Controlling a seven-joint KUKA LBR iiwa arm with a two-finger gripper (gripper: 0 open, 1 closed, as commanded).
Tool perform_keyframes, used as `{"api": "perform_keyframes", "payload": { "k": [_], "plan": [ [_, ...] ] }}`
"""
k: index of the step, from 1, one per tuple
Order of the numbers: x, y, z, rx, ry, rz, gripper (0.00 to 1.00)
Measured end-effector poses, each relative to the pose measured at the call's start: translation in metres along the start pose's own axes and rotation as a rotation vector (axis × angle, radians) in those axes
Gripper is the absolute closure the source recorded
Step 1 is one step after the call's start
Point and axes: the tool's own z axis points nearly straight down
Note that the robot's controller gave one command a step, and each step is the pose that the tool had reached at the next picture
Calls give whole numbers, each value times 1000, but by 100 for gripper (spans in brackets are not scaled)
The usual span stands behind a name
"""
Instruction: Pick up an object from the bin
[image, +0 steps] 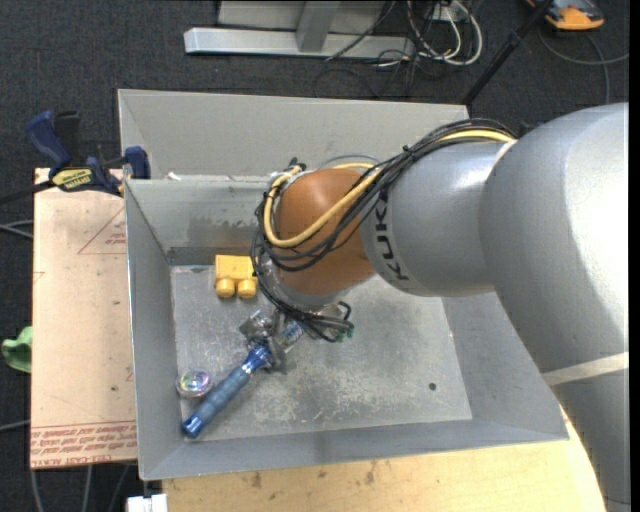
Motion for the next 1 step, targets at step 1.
{"api": "perform_keyframes", "payload": {
  "k": [1],
  "plan": [
    [2, 1, -151, 5, -10, -30, 100]
  ]
}}
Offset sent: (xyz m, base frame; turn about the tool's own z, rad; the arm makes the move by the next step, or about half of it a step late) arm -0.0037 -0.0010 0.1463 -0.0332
